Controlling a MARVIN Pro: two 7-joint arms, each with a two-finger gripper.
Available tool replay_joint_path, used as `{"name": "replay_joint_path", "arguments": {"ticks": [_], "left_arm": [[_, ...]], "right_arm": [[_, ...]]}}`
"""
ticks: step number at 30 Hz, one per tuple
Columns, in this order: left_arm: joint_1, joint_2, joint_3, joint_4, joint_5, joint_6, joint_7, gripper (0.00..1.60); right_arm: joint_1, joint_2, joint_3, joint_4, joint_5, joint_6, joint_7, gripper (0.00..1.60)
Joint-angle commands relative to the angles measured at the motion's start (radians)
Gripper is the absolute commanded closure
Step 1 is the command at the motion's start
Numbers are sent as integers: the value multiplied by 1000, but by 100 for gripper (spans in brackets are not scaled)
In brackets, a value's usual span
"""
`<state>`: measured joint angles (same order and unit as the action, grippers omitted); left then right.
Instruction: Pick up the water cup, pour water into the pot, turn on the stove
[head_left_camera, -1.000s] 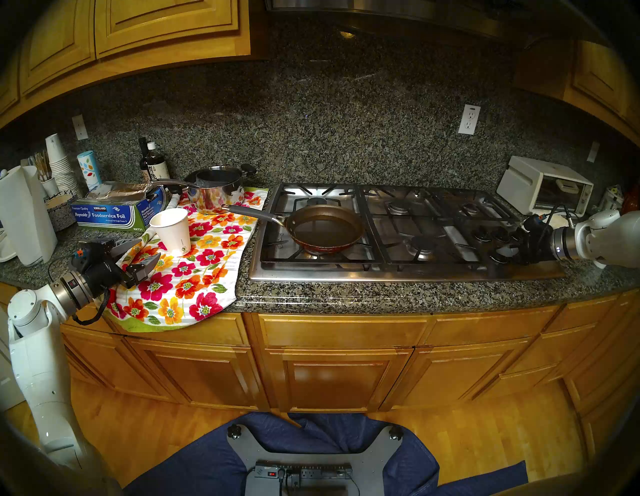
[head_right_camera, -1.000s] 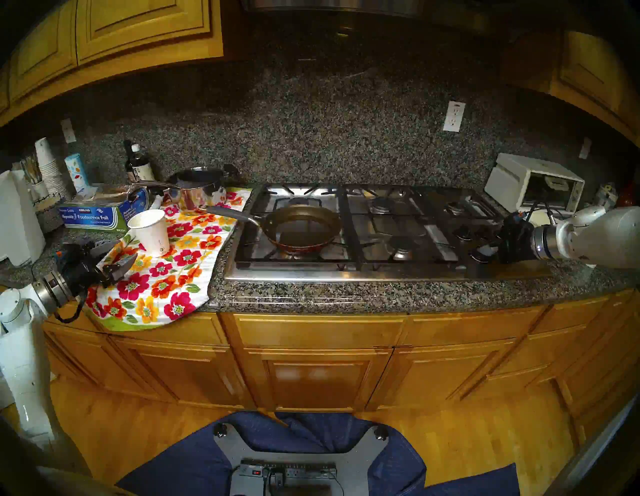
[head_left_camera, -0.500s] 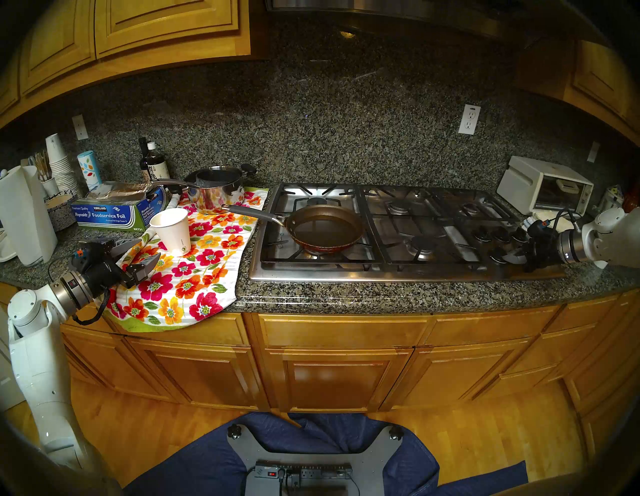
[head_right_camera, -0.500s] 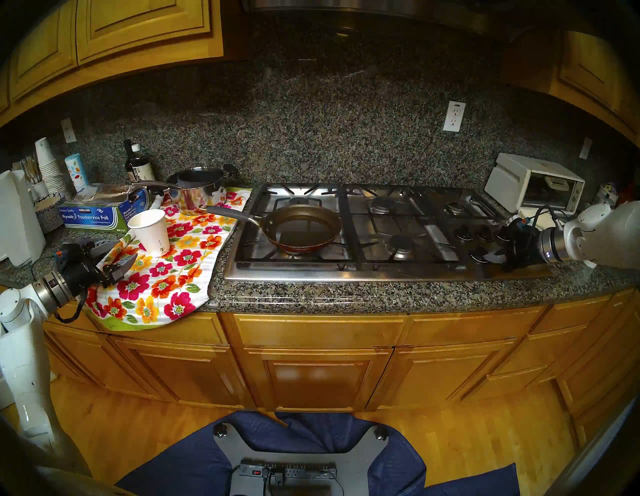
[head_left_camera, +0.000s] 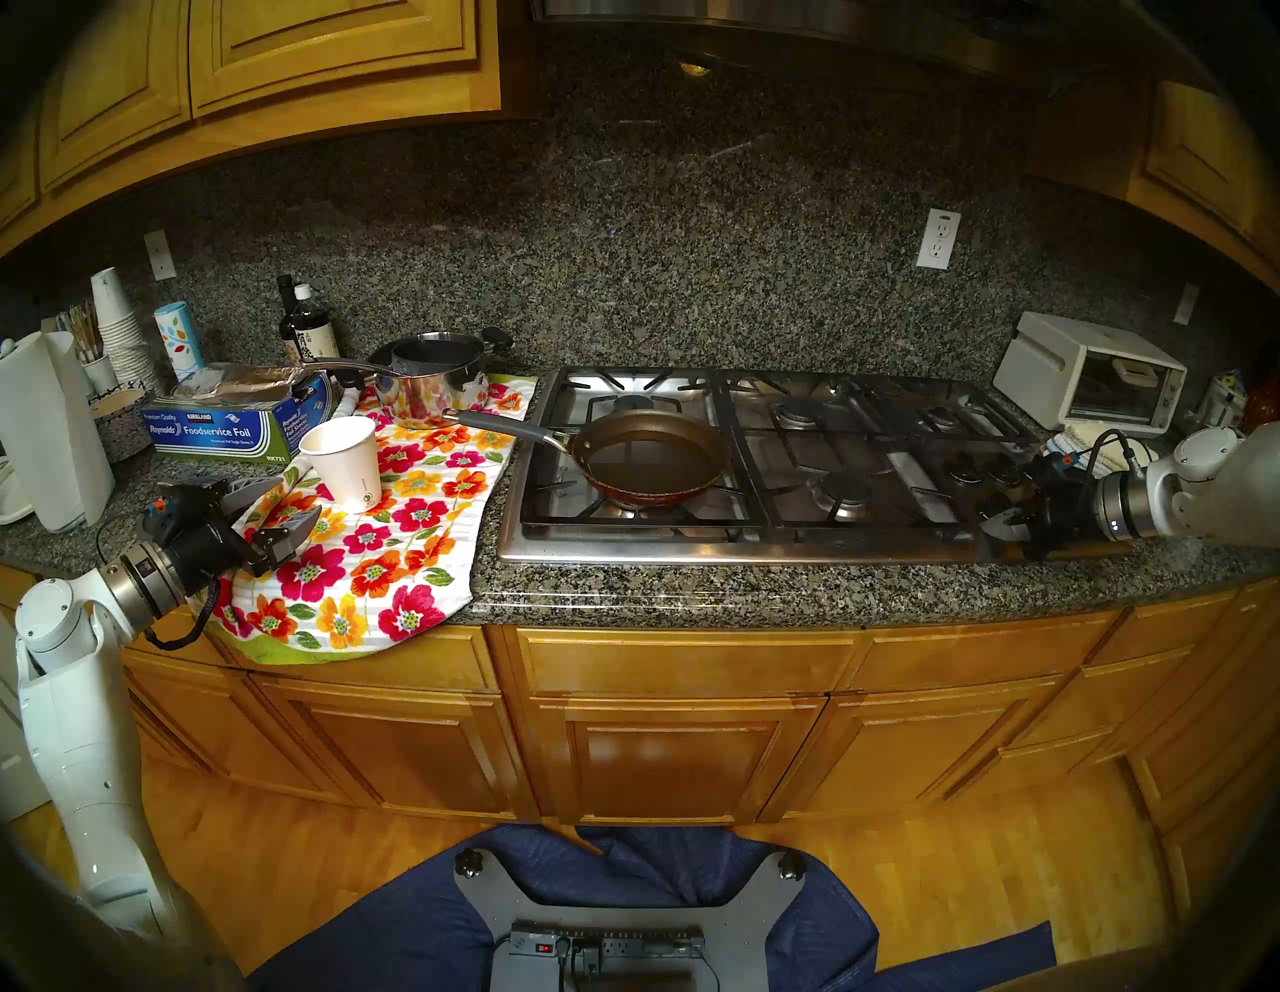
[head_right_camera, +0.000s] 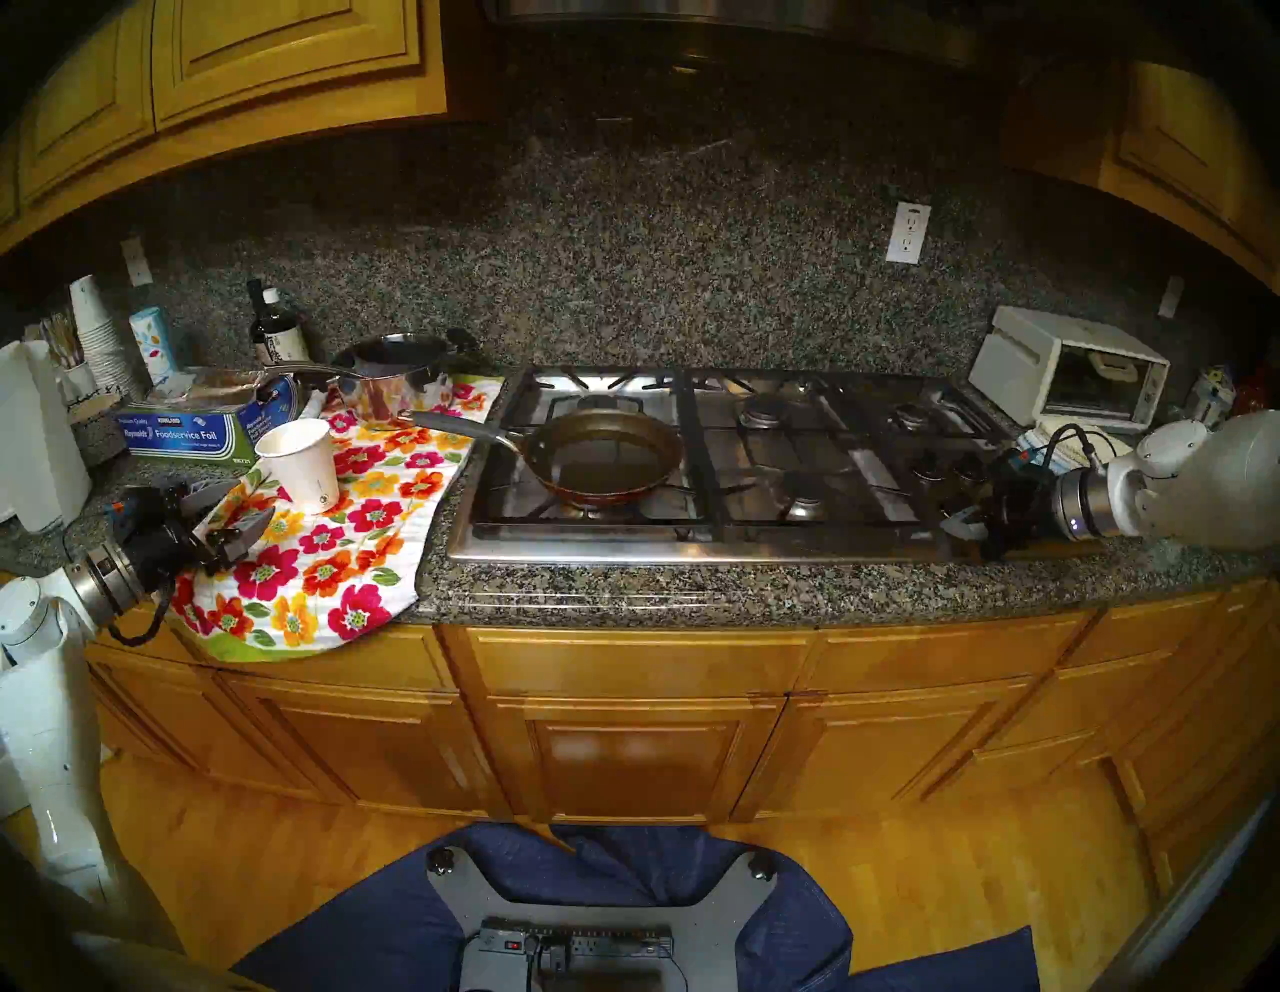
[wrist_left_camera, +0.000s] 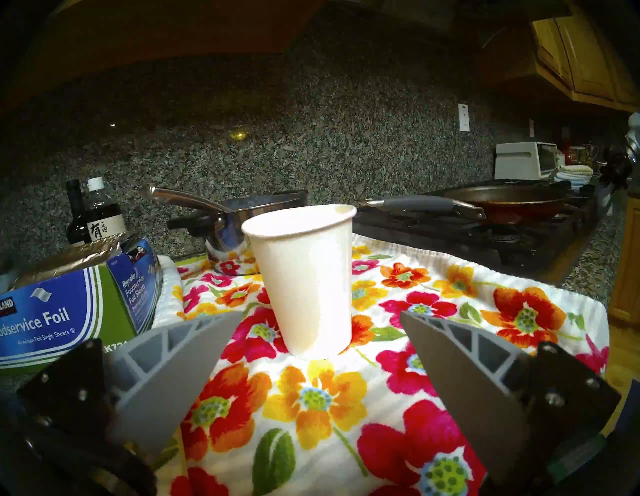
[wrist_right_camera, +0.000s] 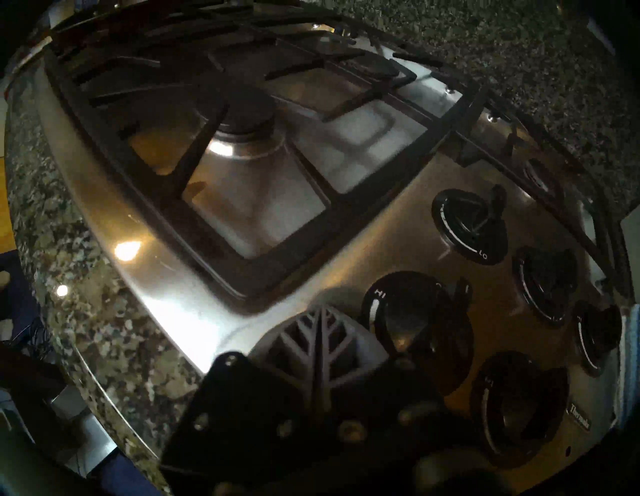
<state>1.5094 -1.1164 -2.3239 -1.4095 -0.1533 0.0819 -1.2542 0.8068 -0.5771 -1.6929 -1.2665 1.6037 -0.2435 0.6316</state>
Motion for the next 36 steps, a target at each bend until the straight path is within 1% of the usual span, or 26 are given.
{"name": "replay_joint_path", "arguments": {"ticks": [1, 2, 3, 4, 5, 6, 7, 8, 9, 10, 15, 19, 24, 30, 36], "left_arm": [[-27, 11, -9, -23, -15, -2, 1, 0], [-27, 11, -9, -23, -15, -2, 1, 0], [-27, 11, -9, -23, -14, -2, 1, 0], [-27, 11, -9, -23, -14, -2, 1, 0], [-27, 11, -9, -23, -14, -2, 1, 0], [-27, 11, -9, -23, -14, -2, 1, 0], [-27, 11, -9, -23, -14, -2, 1, 0], [-27, 11, -9, -22, -14, -3, 1, 0], [-27, 11, -9, -22, -14, -3, 1, 0], [-27, 11, -9, -22, -14, -3, 1, 0], [-27, 11, -9, -22, -14, -3, 1, 0], [-27, 11, -9, -22, -14, -3, 1, 0], [-27, 11, -9, -22, -13, -3, 0, 0], [-27, 11, -9, -22, -14, -2, 0, 0], [-27, 11, -9, -23, -14, -2, 0, 0]], "right_arm": [[83, -21, -47, -9, -17, 30, 15, 160], [93, -22, -55, -5, -17, 32, 20, 160], [103, -23, -63, -2, -14, 40, 17, 137], [112, -25, -71, 0, -11, 47, 19, 103], [122, -26, -78, 3, -1, 61, 22, 82], [130, -25, -82, 8, 4, 67, 23, 77], [139, -25, -89, 12, 5, 68, 29, 49], [148, -26, -95, 14, 5, 70, 35, 14], [158, -26, -100, 15, 11, 79, 32, 14], [167, -27, -106, 18, 15, 85, 39, 0], [192, -33, -124, 23, 38, 111, 50, 0], [202, -29, -125, 28, 64, 132, 53, 0], [217, -7, -107, 44, 135, 177, 53, 0], [225, 8, -95, 43, 201, 220, 38, 0], [219, 36, -79, 35, 267, 253, -2, 0]]}}
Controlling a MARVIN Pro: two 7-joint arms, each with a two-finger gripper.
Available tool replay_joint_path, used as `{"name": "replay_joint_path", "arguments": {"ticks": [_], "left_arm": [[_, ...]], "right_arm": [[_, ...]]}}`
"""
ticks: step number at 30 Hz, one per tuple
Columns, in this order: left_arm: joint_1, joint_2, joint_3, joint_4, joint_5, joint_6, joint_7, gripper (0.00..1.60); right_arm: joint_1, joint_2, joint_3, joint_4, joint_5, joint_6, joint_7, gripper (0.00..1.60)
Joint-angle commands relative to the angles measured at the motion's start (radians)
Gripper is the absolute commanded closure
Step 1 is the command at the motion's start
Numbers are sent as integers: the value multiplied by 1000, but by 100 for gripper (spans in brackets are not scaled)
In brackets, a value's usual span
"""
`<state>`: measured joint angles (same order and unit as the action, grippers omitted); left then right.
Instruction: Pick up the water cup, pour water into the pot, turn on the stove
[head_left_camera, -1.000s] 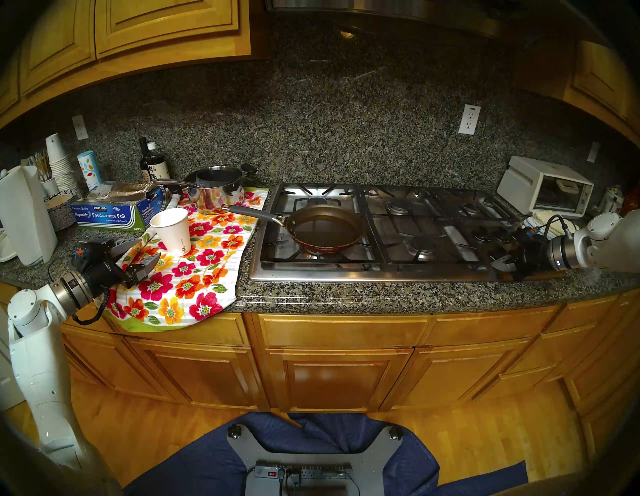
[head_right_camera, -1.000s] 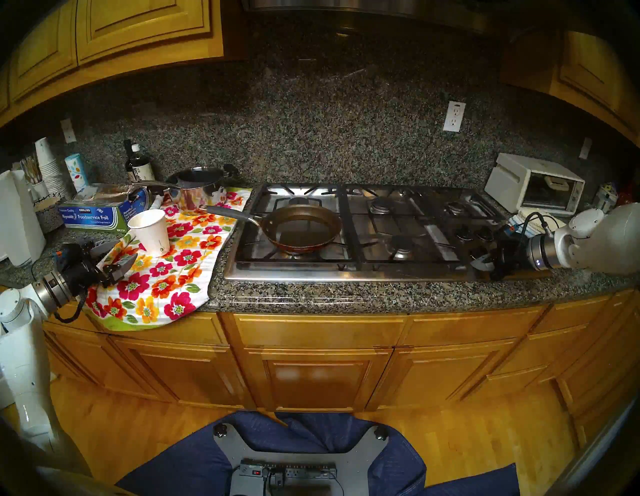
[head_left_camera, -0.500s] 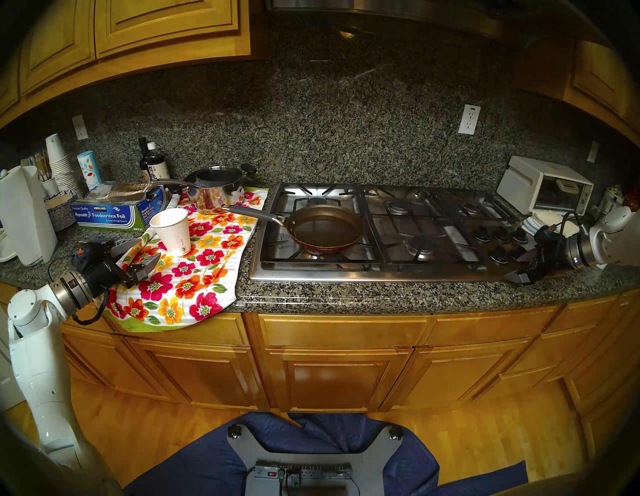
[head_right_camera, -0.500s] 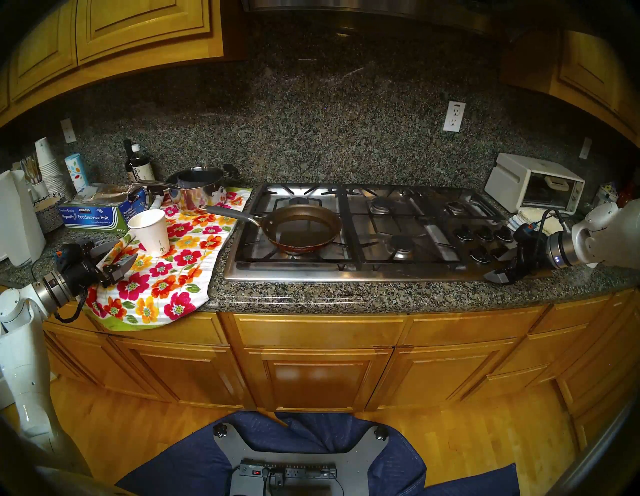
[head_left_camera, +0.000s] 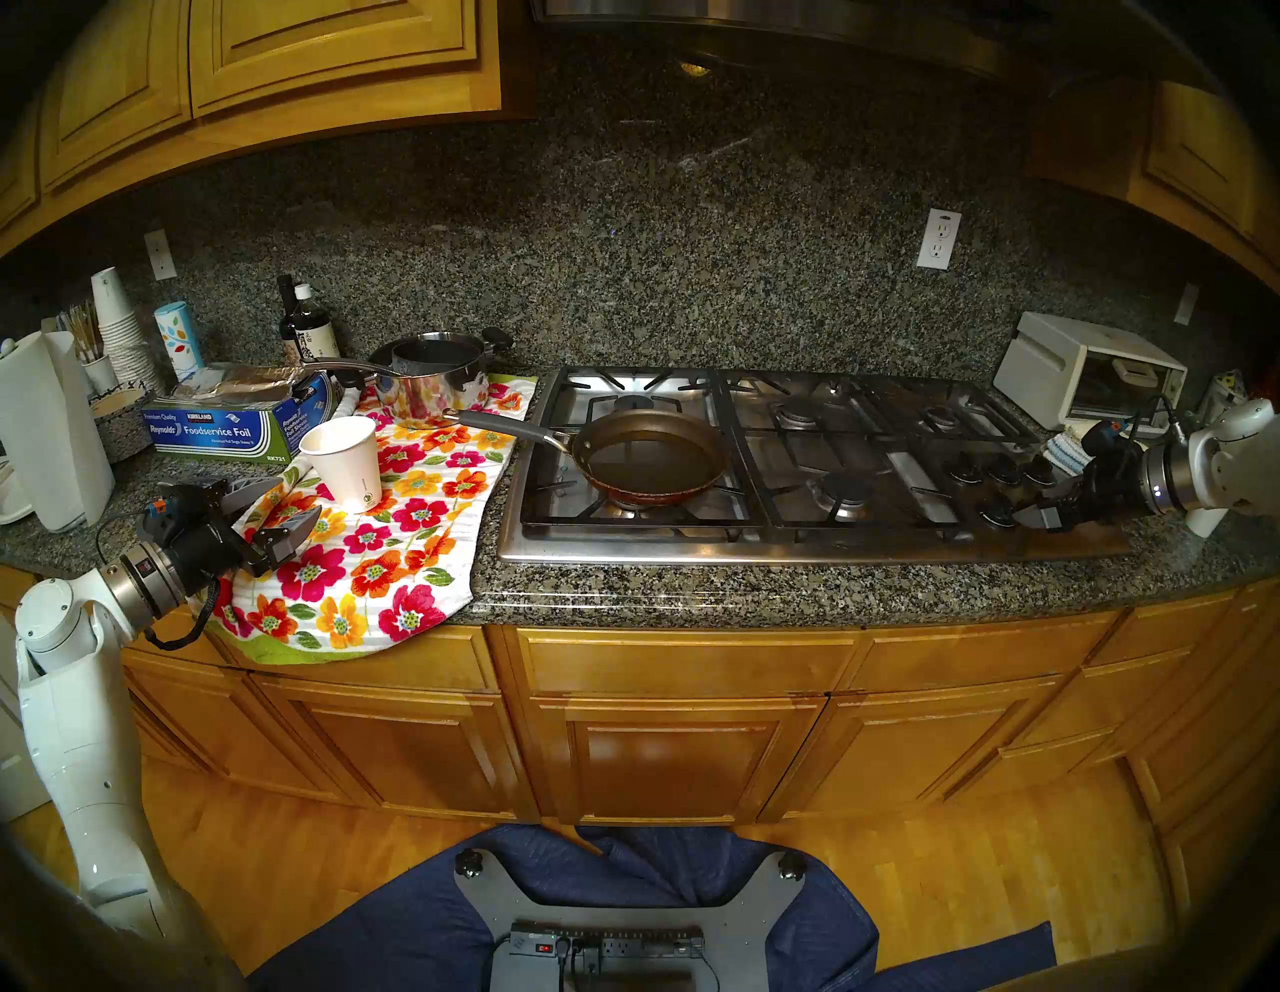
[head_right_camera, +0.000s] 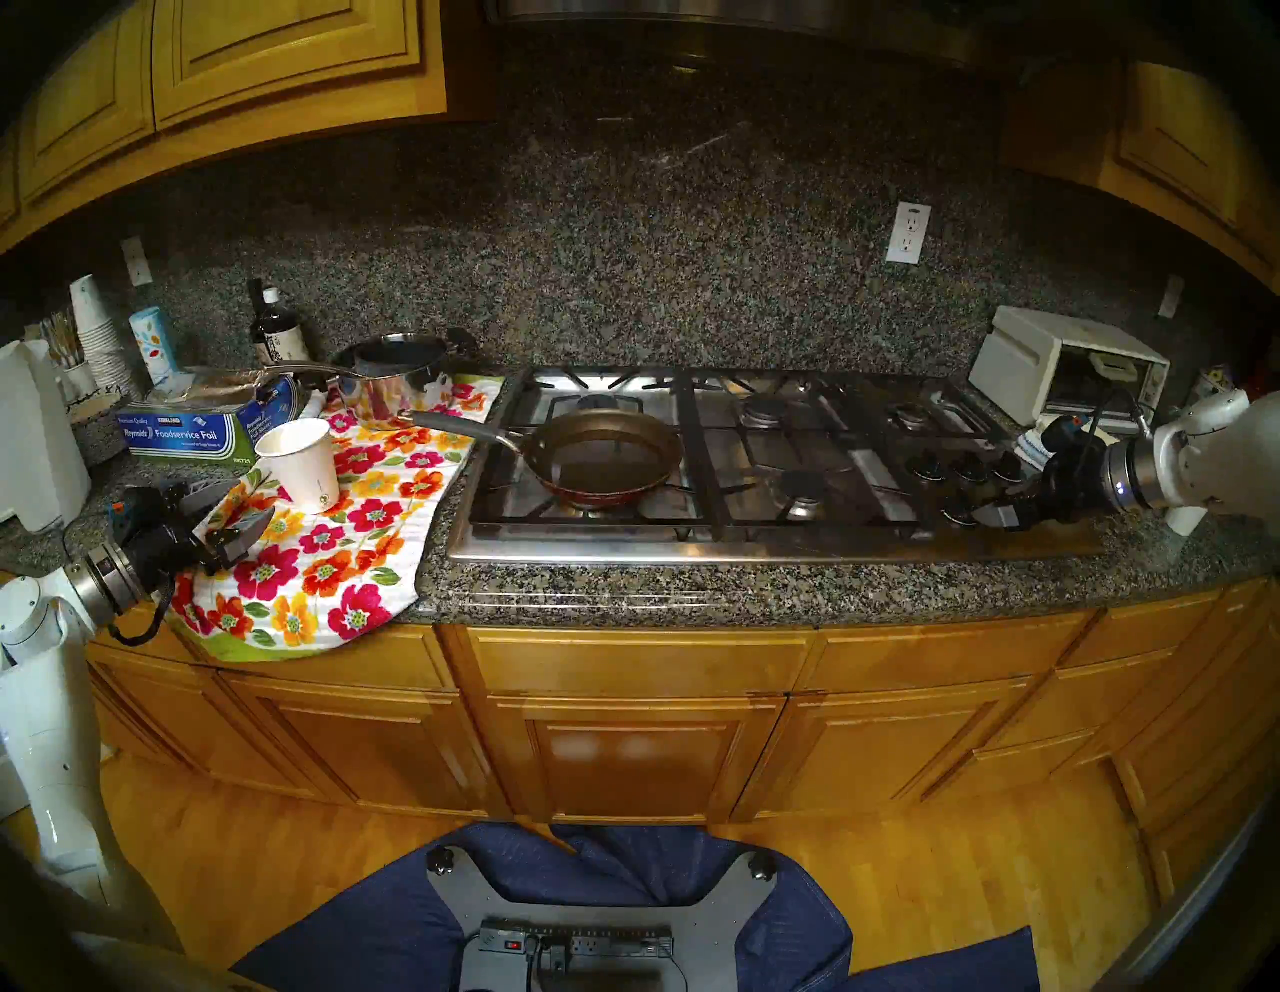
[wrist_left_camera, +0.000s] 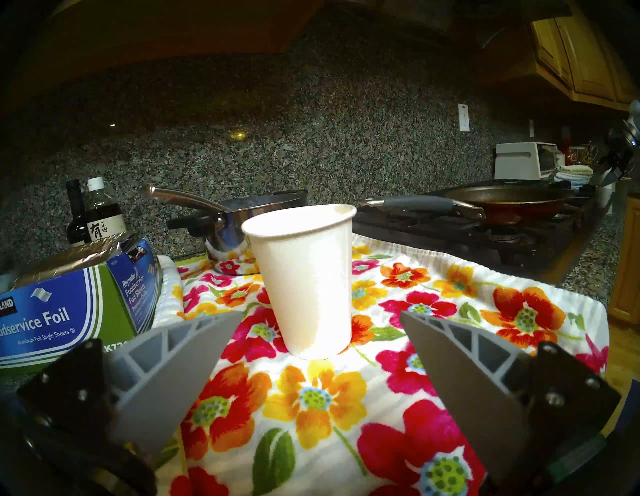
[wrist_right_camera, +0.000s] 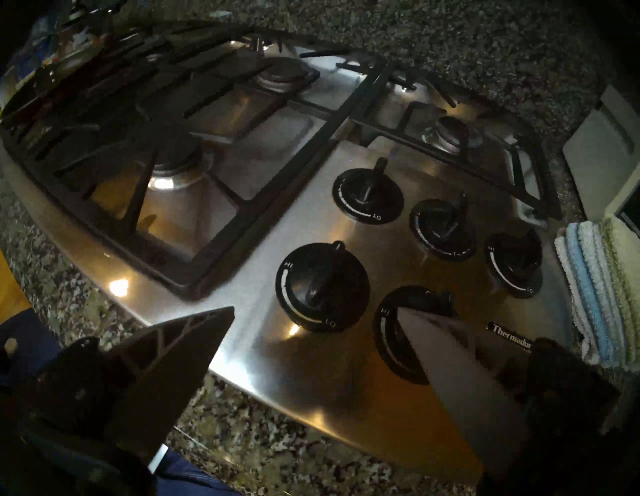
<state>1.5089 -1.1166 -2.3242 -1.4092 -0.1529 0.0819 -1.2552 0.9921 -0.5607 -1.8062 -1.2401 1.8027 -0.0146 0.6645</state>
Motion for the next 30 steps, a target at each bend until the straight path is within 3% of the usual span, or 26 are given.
{"name": "replay_joint_path", "arguments": {"ticks": [1, 10, 30], "left_arm": [[-27, 11, -9, -23, -14, -2, 1, 0], [-27, 11, -9, -23, -14, -2, 1, 0], [-27, 11, -10, -23, -14, -2, 1, 0]], "right_arm": [[31, 23, 37, 6, 79, 30, -44, 0], [17, 38, 62, -25, 115, 30, -85, 0], [-19, 29, 98, -69, 119, 4, -148, 0]]}}
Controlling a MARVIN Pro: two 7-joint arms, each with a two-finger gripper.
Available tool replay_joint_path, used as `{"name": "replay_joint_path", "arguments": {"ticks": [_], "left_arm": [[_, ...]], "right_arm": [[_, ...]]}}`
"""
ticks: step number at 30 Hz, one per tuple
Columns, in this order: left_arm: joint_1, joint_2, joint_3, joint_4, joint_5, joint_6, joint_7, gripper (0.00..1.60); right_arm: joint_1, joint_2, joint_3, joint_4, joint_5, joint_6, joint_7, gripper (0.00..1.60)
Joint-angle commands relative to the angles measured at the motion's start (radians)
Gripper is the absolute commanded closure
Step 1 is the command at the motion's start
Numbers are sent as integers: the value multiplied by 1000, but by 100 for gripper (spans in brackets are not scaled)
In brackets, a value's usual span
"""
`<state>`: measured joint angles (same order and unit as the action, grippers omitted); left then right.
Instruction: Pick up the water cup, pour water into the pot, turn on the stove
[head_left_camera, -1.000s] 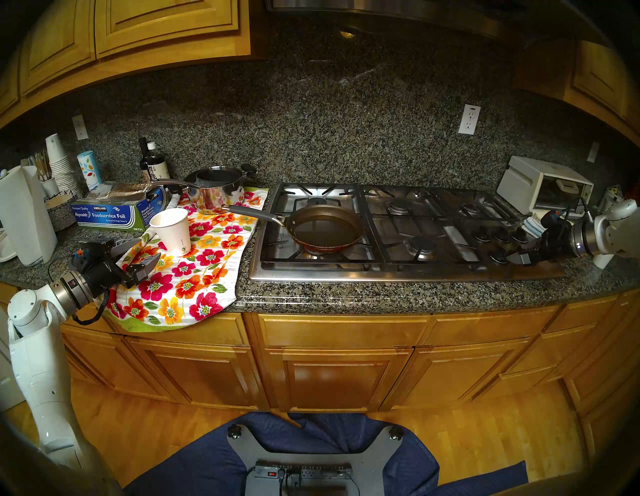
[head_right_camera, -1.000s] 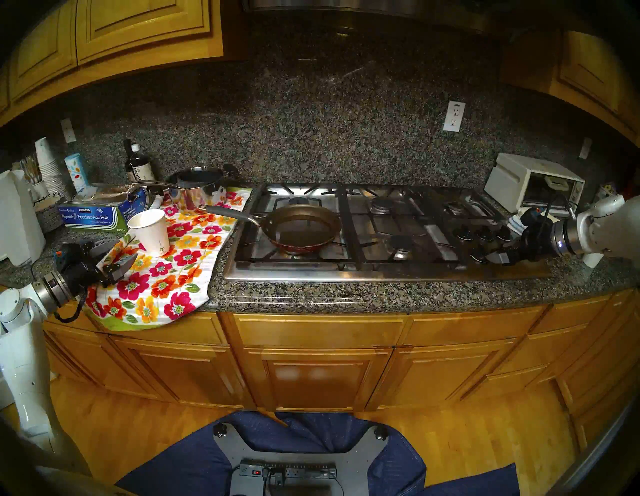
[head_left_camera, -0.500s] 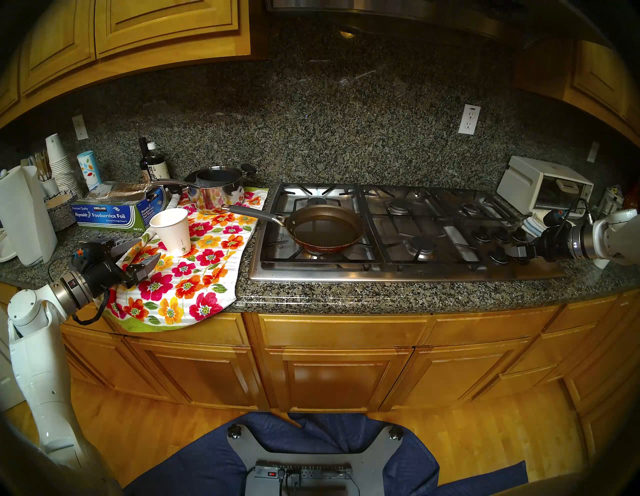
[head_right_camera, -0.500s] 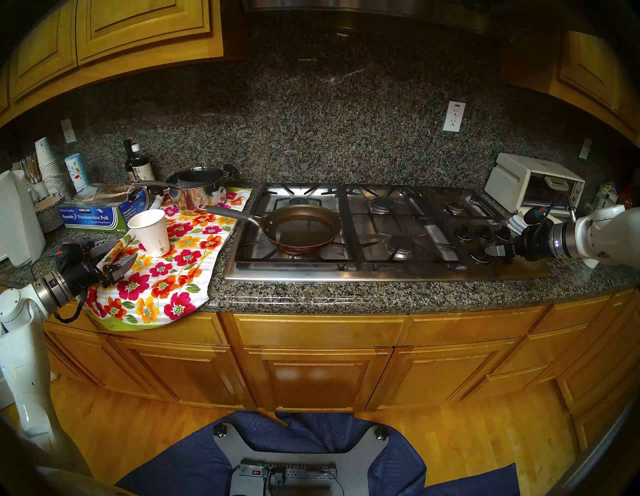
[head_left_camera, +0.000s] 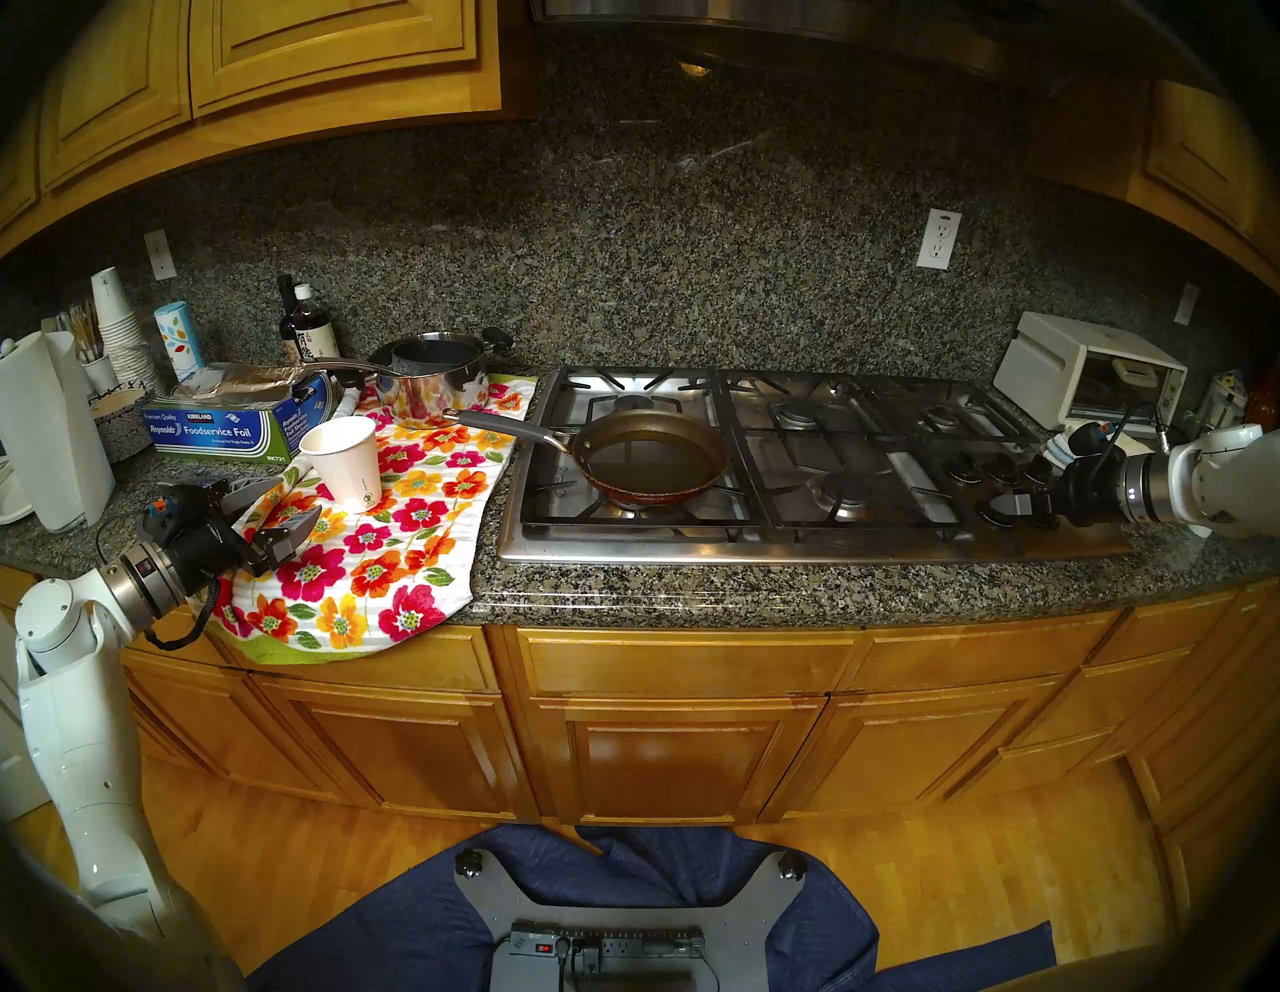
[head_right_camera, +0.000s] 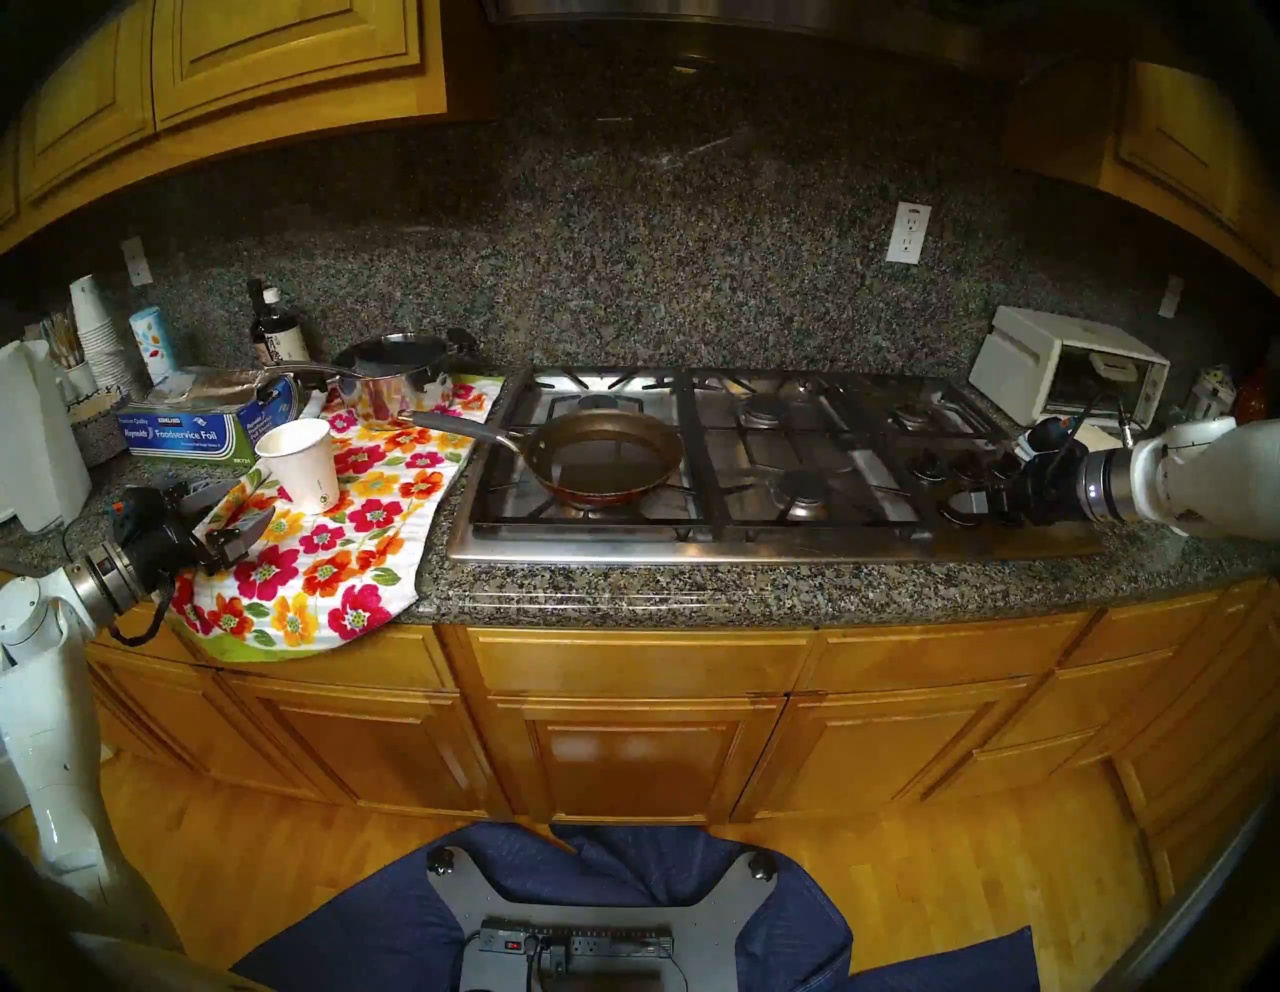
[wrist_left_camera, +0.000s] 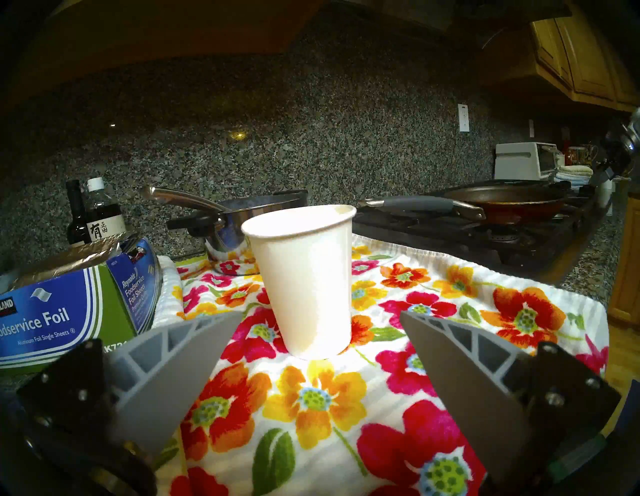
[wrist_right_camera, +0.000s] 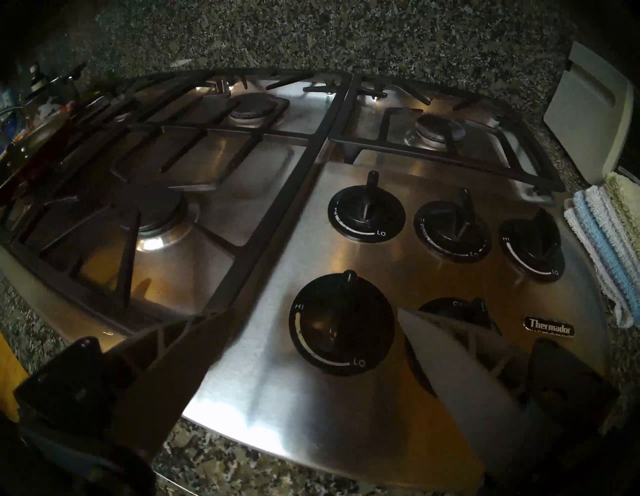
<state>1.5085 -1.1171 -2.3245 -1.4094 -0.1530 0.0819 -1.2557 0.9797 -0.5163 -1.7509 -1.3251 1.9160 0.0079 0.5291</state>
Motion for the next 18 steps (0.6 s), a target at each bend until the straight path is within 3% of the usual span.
{"name": "replay_joint_path", "arguments": {"ticks": [1, 18], "left_arm": [[-27, 11, -9, -23, -14, -2, 1, 0], [-27, 11, -9, -23, -14, -2, 1, 0]], "right_arm": [[-13, -16, 47, 17, 7, -20, -15, 0], [-113, -22, 117, 47, 28, -38, -21, 0]]}}
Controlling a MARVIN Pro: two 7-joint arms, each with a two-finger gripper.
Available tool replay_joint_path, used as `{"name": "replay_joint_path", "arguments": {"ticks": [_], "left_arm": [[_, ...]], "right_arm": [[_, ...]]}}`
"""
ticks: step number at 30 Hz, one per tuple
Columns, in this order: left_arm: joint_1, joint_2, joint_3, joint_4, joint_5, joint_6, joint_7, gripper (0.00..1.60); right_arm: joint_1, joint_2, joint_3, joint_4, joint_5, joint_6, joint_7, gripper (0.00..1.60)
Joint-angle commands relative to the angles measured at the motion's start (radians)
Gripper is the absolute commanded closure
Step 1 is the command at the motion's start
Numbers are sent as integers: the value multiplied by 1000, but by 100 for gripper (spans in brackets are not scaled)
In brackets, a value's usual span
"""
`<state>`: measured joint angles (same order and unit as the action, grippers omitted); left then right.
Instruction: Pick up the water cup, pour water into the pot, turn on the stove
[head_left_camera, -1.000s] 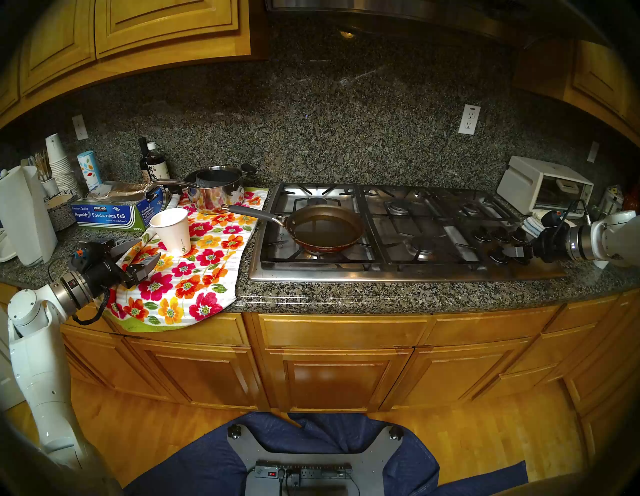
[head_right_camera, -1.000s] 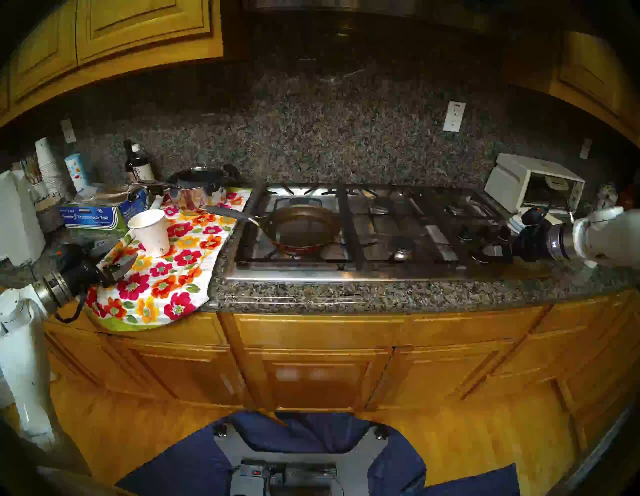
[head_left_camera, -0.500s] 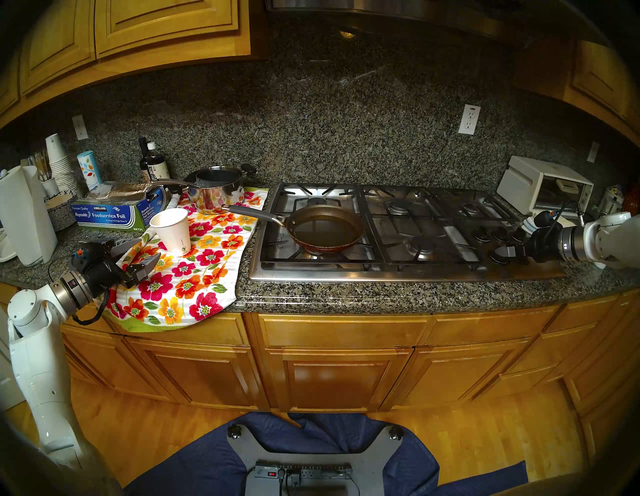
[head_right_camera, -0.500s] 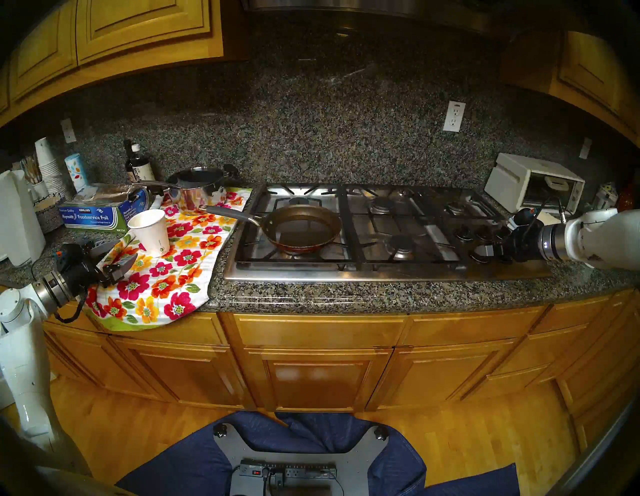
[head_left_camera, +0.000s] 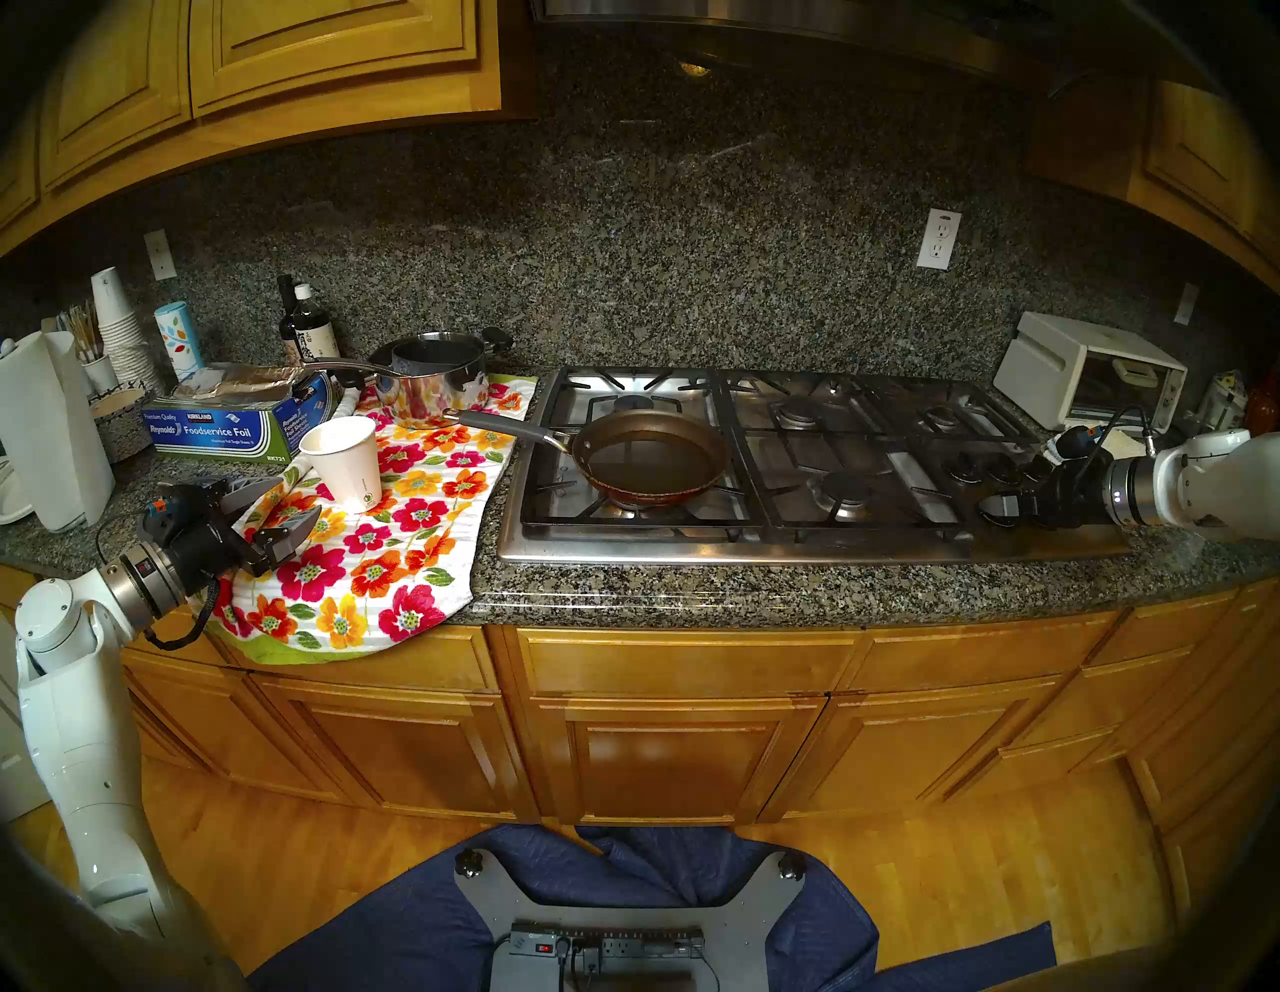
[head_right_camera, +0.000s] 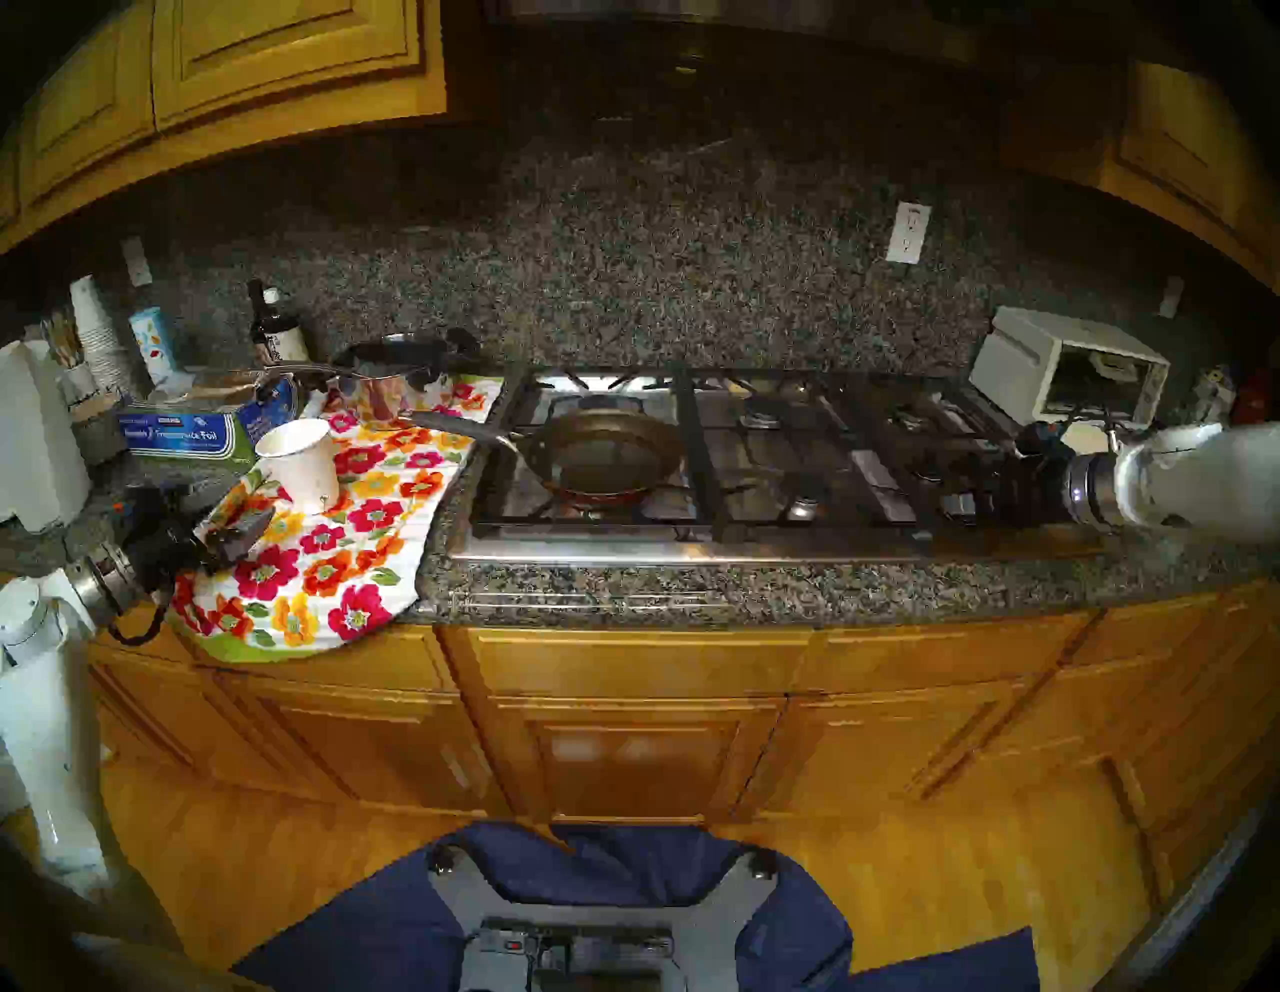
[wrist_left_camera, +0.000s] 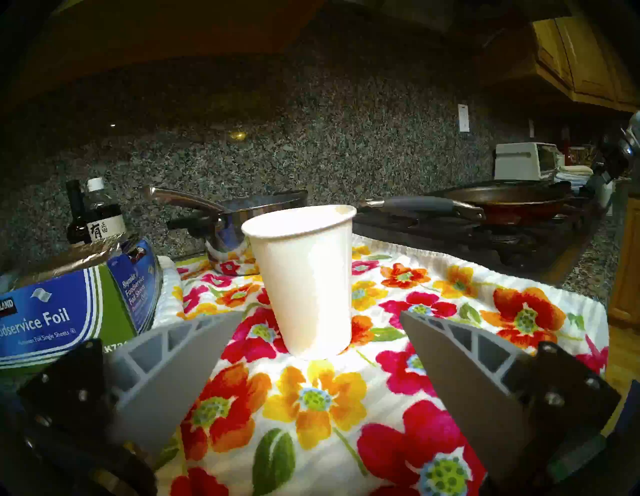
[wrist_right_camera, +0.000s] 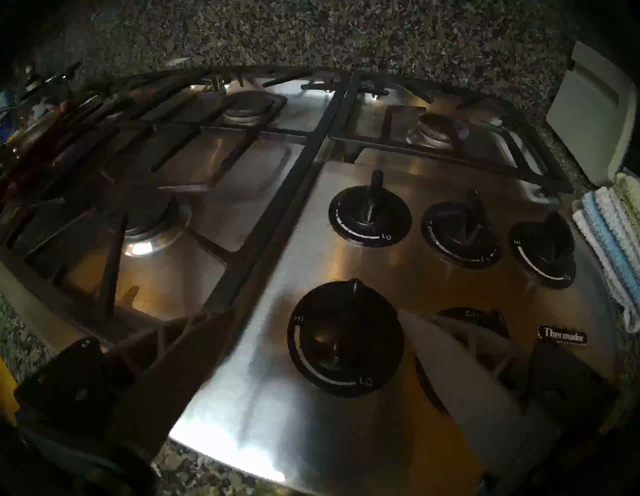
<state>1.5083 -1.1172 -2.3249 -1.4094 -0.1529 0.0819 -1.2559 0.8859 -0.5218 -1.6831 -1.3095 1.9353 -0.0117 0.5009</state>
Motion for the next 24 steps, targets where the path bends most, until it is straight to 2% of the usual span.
{"name": "replay_joint_path", "arguments": {"ticks": [1, 4, 6, 7, 8, 9, 11, 24], "left_arm": [[-27, 11, -9, -23, -14, -2, 1, 0], [-27, 11, -9, -23, -14, -2, 1, 0], [-27, 11, -9, -23, -14, -2, 1, 0], [-27, 11, -9, -23, -14, -2, 1, 0], [-27, 11, -9, -23, -14, -2, 1, 0], [-27, 11, -9, -23, -14, -2, 1, 0], [-27, 11, -9, -23, -14, -2, 1, 0], [-27, 11, -9, -23, -14, -2, 1, 0]], "right_arm": [[-25, -16, 53, 35, 10, -19, 9, 0], [-46, -19, 67, 47, 15, -22, 10, 0], [-62, -22, 77, 54, 18, -25, 11, 16], [-71, -24, 82, 59, 20, -26, 12, 73], [-78, -25, 86, 63, 21, -27, 14, 93], [-85, -26, 89, 67, 22, -27, 16, 122], [-95, -29, 94, 75, 25, -28, 19, 160], [-153, -29, 113, 97, 40, -39, 46, 160]]}}
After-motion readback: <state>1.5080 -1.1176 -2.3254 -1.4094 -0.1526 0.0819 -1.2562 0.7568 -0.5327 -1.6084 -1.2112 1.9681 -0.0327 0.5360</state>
